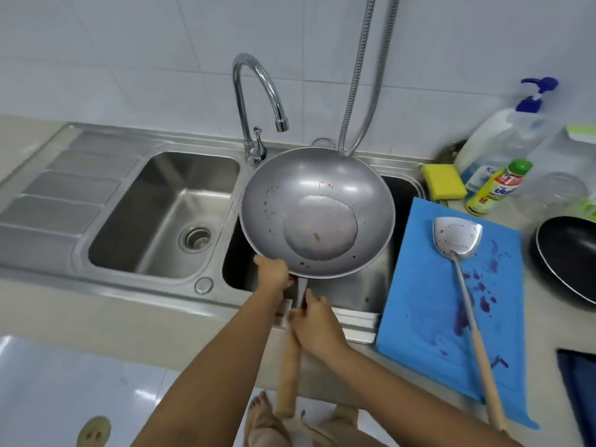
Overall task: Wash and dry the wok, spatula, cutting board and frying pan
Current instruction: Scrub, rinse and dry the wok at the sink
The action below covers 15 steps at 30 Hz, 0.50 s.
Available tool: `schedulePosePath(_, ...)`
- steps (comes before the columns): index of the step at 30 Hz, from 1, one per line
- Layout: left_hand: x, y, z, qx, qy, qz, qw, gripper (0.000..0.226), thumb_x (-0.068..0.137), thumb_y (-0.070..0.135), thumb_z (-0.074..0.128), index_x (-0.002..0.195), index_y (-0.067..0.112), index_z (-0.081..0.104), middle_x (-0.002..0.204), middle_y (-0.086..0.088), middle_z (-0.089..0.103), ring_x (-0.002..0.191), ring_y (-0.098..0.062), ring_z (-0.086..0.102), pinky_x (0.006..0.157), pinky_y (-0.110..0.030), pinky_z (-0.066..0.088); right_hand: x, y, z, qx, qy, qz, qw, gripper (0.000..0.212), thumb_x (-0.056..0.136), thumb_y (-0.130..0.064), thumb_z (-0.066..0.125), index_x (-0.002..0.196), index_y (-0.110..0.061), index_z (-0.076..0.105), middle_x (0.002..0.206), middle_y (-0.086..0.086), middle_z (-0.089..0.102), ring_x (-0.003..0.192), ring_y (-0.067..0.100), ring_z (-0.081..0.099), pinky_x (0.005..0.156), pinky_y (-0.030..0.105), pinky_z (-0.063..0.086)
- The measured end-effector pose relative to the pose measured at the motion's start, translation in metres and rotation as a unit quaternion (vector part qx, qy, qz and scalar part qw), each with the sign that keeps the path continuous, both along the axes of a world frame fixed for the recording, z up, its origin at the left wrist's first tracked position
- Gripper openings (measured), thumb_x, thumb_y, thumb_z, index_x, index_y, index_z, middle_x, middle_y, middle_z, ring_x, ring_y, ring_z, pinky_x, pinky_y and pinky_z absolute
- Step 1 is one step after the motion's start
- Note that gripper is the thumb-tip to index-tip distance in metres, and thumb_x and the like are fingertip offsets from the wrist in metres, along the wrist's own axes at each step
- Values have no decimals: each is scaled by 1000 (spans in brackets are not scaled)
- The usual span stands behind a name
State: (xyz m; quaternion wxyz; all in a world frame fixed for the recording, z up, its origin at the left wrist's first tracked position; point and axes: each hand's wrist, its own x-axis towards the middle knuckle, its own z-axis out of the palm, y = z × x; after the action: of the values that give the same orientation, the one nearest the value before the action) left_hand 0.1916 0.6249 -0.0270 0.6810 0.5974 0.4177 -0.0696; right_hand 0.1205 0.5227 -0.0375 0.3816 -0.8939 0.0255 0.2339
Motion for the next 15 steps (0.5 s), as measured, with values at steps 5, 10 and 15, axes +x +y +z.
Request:
schedulePosePath(5,3,-10,-4,103,33,7,994,59,96,6,46,148,3,17,128,-18,52,92,-30,54,57,-33,48,69,-61,18,56,-56,-23,997,26,82,-23,50,102,-19,67,110,8,60,100,25,58,86,35,49)
schedulePosePath(10,6,-20,-7,188,86,12,978,53,93,9,45,141,2,25,132,-24,50,109,-41,54,91,-49,50,183,-132,52,-66,-143,-147,976,34,89,-17,48,118,-8,64,130,16,51,118,37,48,94,43,44)
schedulePosePath(15,11,-31,-12,234,112,37,965,43,95,8,42,136,0,31,126,-24,53,103,-39,55,82,-45,47,254,-180,40,-258,-111,-148,948,48,89,-25,53,133,-7,50,146,15,34,130,36,31,104,46,36)
